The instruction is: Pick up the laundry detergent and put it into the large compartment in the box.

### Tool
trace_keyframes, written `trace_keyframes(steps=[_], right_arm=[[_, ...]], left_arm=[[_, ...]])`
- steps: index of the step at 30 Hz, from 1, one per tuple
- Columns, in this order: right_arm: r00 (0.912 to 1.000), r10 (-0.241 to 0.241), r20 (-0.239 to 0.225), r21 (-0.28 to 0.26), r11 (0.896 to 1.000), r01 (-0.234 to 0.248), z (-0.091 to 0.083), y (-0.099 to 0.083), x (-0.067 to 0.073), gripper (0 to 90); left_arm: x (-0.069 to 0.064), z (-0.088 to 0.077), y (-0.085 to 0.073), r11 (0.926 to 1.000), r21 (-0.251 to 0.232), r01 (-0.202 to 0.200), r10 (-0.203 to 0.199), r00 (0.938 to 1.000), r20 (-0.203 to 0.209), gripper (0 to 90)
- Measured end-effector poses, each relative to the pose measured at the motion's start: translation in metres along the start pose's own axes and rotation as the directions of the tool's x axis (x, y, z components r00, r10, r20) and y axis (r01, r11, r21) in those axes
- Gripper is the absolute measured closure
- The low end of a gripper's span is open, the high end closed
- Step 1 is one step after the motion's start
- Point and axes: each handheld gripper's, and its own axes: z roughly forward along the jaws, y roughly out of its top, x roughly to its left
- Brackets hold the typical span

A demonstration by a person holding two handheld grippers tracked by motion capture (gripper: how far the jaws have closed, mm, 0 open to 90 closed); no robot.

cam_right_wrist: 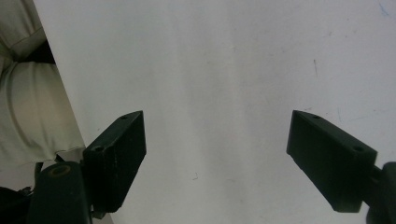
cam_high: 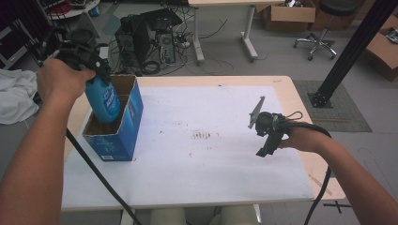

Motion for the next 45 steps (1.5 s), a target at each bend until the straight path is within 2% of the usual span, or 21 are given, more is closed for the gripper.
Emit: trace_keyframes(steps=[1, 4, 5, 6, 11, 13, 14, 15, 16, 19, 20, 21, 22, 30, 38, 45], right_arm=[[1.0000, 0.001, 0.001, 0.000, 1.000, -0.001, 0.000, 0.000, 0.000, 19.7], [1.0000, 0.001, 0.000, -0.001, 1.000, -0.001, 0.002, 0.000, 0.000, 19.7], [1.0000, 0.001, 0.000, -0.001, 1.000, -0.001, 0.002, 0.000, 0.000, 19.7], [1.0000, 0.002, -0.001, 0.003, 1.000, -0.002, 0.003, 0.000, 0.000, 19.7], [1.0000, 0.006, -0.001, 0.007, 1.000, -0.006, 0.004, 0.000, -0.001, 19.8], [0.9999, 0.011, -0.003, 0.010, 1.000, -0.011, 0.004, 0.000, -0.002, 19.7], [0.9999, 0.010, -0.002, 0.008, 1.000, -0.010, 0.004, 0.000, -0.002, 19.7], [0.9999, 0.011, -0.003, 0.012, 1.000, -0.011, 0.005, 0.000, -0.002, 19.7], [0.9999, 0.013, -0.003, 0.014, 1.000, -0.013, 0.005, 0.000, -0.002, 19.6], [0.9999, 0.015, -0.003, 0.014, 1.000, -0.015, 0.007, 0.001, -0.003, 19.6], [0.9999, 0.013, -0.006, 0.020, 1.000, -0.013, 0.009, 0.001, -0.003, 19.6], [0.9999, 0.013, -0.006, 0.020, 1.000, -0.013, 0.009, 0.001, -0.003, 19.6], [0.9999, 0.010, -0.010, 0.026, 1.000, -0.010, 0.011, 0.002, -0.003, 19.6], [0.9999, 0.014, -0.010, 0.027, 1.000, -0.014, 0.012, 0.003, -0.005, 19.5], [0.9997, 0.014, -0.017, 0.034, 0.999, -0.014, 0.015, 0.003, -0.005, 19.6], [0.9997, 0.014, -0.021, 0.032, 0.999, -0.013, 0.015, 0.005, -0.005, 19.7]], left_arm=[[0.000, 0.000, 0.000, 1.0000, 0.000, 0.000, 0.000, 1.0000, 0.000, 37.9], [0.001, 0.027, -0.007, 0.9999, 0.017, 0.002, -0.002, 1.0000, 0.003, 37.9], [0.001, 0.027, -0.007, 0.9999, 0.017, 0.002, -0.002, 1.0000, 0.003, 37.9], [0.002, 0.038, -0.010, 0.9997, 0.022, 0.005, -0.005, 0.9999, 0.010, 37.9], [0.006, 0.064, -0.018, 0.9991, 0.041, 0.013, -0.014, 0.9997, 0.020, 37.9], [0.007, 0.068, -0.019, 0.9991, 0.041, 0.014, -0.015, 0.9997, 0.022, 37.9], [0.007, 0.079, -0.022, 0.9988, 0.047, 0.012, -0.013, 0.9998, 0.018, 37.9], [0.007, 0.079, -0.022, 0.9988, 0.047, 0.012, -0.013, 0.9998, 0.018, 37.9], [0.006, 0.089, -0.024, 0.9989, 0.045, 0.014, -0.015, 0.9998, 0.014, 37.9], [0.006, 0.096, -0.027, 0.9988, 0.047, 0.011, -0.012, 0.9998, 0.013, 37.9], [0.006, 0.105, -0.029, 0.9988, 0.047, 0.013, -0.014, 0.9998, 0.012, 37.9], [0.006, 0.105, -0.029, 0.9988, 0.047, 0.013, -0.014, 0.9998, 0.012, 37.9], [0.005, 0.112, -0.031, 0.9984, 0.056, 0.011, -0.012, 0.9999, 0.012, 37.9], [0.005, 0.130, -0.036, 0.9961, 0.088, -0.005, 0.004, 0.9999, 0.010, 37.8], [0.005, 0.137, -0.039, 0.9941, 0.108, -0.012, 0.011, 0.9999, 0.008, 37.8], [0.006, 0.139, -0.039, 0.9949, 0.101, -0.001, 0.000, 0.9999, 0.012, 37.5]])
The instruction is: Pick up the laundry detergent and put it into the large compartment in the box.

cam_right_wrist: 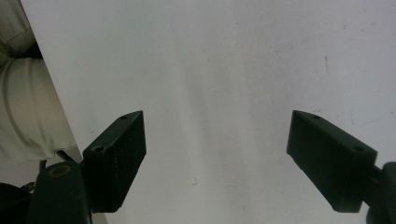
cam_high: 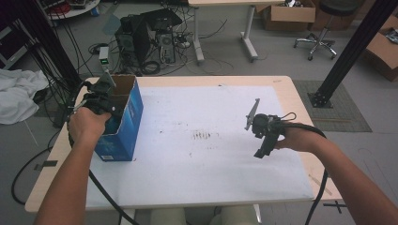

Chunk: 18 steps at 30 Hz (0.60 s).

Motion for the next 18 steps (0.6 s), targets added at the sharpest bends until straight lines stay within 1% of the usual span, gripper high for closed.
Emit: trace_keyframes(steps=[3, 11, 18], right_arm=[[1.0000, -0.003, 0.004, 0.002, 1.000, 0.003, -0.0005, -0.0003, 0.0000, 19.8], [1.0000, -0.002, 0.003, 0.007, 1.000, 0.002, -0.0006, -0.0005, 0.0005, 19.7], [1.0000, -0.005, 0.004, 0.007, 1.000, 0.005, -0.0016, 0.0008, 0.0011, 19.7]], left_arm=[[0.0031, 0.0004, -0.0004, 1.0000, 0.000, 0.010, -0.010, 0.9999, 0.011, 37.3], [0.0046, 0.0006, -0.0010, 0.9999, -0.004, 0.011, -0.011, 0.9996, 0.025, 36.4], [0.0071, -0.0012, -0.0023, 0.9996, -0.019, 0.018, -0.018, 0.9991, 0.039, 35.9]])
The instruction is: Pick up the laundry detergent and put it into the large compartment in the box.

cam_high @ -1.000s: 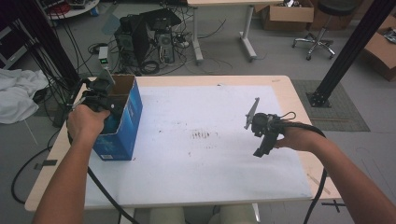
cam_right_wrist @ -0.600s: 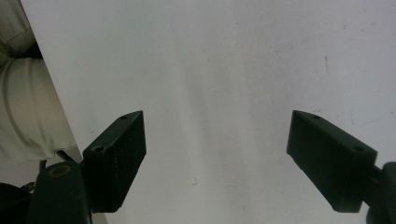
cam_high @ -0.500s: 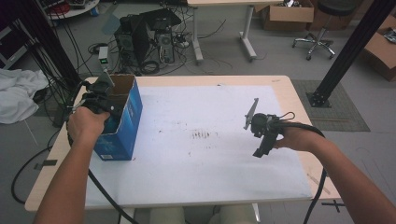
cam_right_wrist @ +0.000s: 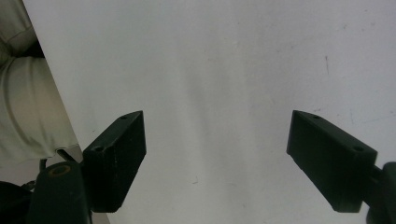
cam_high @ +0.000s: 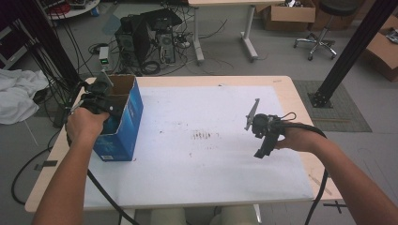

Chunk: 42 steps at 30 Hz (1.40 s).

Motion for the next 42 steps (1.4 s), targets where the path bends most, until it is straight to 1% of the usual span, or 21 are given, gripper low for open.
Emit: trace_keyframes(steps=[6, 8, 10, 16, 22, 23, 28, 30, 31, 34, 35, 38, 42], right_arm=[[1.0000, -0.002, 0.000, -0.002, 1.000, 0.002, -0.001, 0.000, 0.001, 19.7], [1.0000, -0.003, 0.000, 0.002, 1.000, 0.003, -0.001, 0.000, 0.002, 19.7], [1.0000, -0.004, -0.001, 0.004, 1.000, 0.004, -0.001, 0.000, 0.002, 19.7], [1.0000, -0.004, -0.002, -0.002, 1.000, 0.004, -0.002, 0.000, 0.002, 19.7], [1.0000, -0.005, 0.000, -0.003, 1.000, 0.005, -0.002, 0.000, 0.003, 19.7], [1.0000, -0.005, -0.001, -0.003, 1.000, 0.005, -0.002, -0.001, 0.003, 19.7], [1.0000, -0.006, 0.002, -0.006, 1.000, 0.006, -0.003, -0.001, 0.004, 19.7], [1.0000, -0.004, 0.004, -0.012, 1.000, 0.004, -0.003, -0.001, 0.004, 19.7], [1.0000, -0.005, 0.003, -0.008, 1.000, 0.005, -0.004, -0.002, 0.004, 19.7], [1.0000, -0.003, 0.003, -0.008, 1.000, 0.003, -0.003, -0.002, 0.005, 19.7], [1.0000, -0.003, 0.003, -0.008, 1.000, 0.003, -0.004, -0.002, 0.005, 19.7], [1.0000, -0.004, 0.006, -0.008, 1.000, 0.004, -0.004, -0.002, 0.005, 19.7], [1.0000, -0.003, 0.008, -0.007, 1.000, 0.003, -0.005, -0.002, 0.006, 19.7]], left_arm=[[0.000, -0.002, 0.000, 0.9999, -0.011, 0.001, -0.001, 1.0000, 0.007, 34.8], [0.001, -0.004, 0.000, 1.0000, -0.008, 0.002, -0.002, 0.9998, 0.019, 33.2], [0.001, -0.005, 0.000, 0.9999, -0.010, 0.003, -0.003, 0.9997, 0.023, 32.3], [0.000, -0.007, -0.001, 0.9999, -0.010, 0.002, -0.001, 0.9998, 0.021, 31.8], [0.000, -0.013, 0.000, 0.9996, -0.026, 0.006, -0.006, 0.9998, 0.017, 31.7], [0.000, -0.015, 0.000, 0.9997, -0.026, 0.000, 0.001, 0.9999, 0.016, 31.2], [0.003, -0.029, 0.002, 0.9988, -0.049, 0.003, -0.003, 1.0000, 0.000, 30.3], [0.004, -0.031, 0.002, 0.9987, -0.050, 0.001, -0.001, 1.0000, -0.001, 30.2], [0.006, -0.036, 0.002, 0.9983, -0.059, 0.006, -0.006, 1.0000, -0.001, 30.0], [0.007, -0.040, 0.003, 0.9980, -0.063, 0.003, -0.003, 1.0000, -0.003, 30.0], [0.007, -0.045, 0.002, 0.9974, -0.073, 0.000, -0.001, 1.0000, -0.004, 29.9], [0.008, -0.049, 0.002, 0.9969, -0.079, 0.004, -0.004, 1.0000, -0.002, 29.2], [0.008, -0.056, 0.002, 0.9956, -0.094, -0.003, 0.004, 0.9999, 0.011, 28.4]])
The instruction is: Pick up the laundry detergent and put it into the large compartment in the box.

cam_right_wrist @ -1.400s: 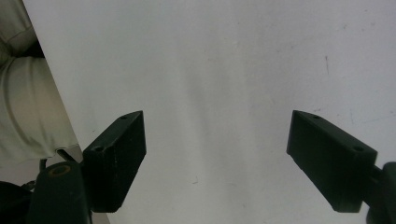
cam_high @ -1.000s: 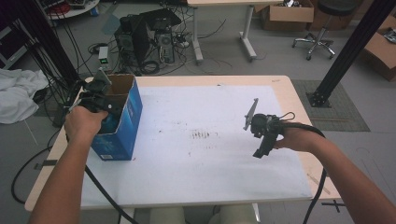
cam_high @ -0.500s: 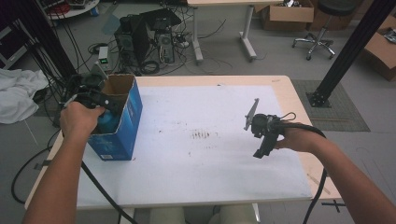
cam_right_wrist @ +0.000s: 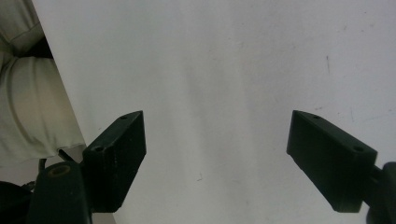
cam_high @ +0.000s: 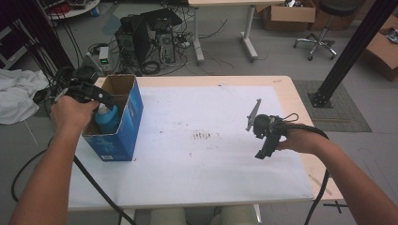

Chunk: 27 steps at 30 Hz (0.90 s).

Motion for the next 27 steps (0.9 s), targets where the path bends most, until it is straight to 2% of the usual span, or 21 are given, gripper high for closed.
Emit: trace_keyframes(steps=[5, 14, 18, 25, 27], right_arm=[[1.0000, -0.001, 0.002, 0.001, 1.000, 0.001, -0.001, 0.001, 0.000, 19.7], [0.9999, -0.011, 0.004, 0.000, 1.000, 0.011, -0.002, 0.004, 0.002, 19.8], [1.0000, -0.007, 0.005, -0.007, 1.000, 0.007, -0.003, 0.003, 0.002, 19.8], [0.9999, -0.008, 0.008, -0.001, 1.000, 0.008, -0.004, 0.004, 0.003, 19.7], [0.9999, -0.008, 0.010, -0.010, 1.000, 0.008, -0.005, 0.004, 0.003, 19.7]], left_arm=[[-0.008, -0.011, 0.001, 0.9990, -0.017, -0.042, 0.042, 0.9990, 0.014, 27.0], [-0.021, -0.021, 0.003, 0.9962, -0.039, -0.078, 0.080, 0.9962, 0.034, 23.3], [-0.033, -0.028, 0.006, 0.9912, -0.049, -0.123, 0.125, 0.9915, 0.037, 20.8], [-0.049, -0.032, 0.010, 0.9847, -0.060, -0.164, 0.166, 0.9852, 0.042, 19.9], [-0.057, -0.035, 0.013, 0.9801, -0.067, -0.186, 0.190, 0.9808, 0.045, 19.9]])
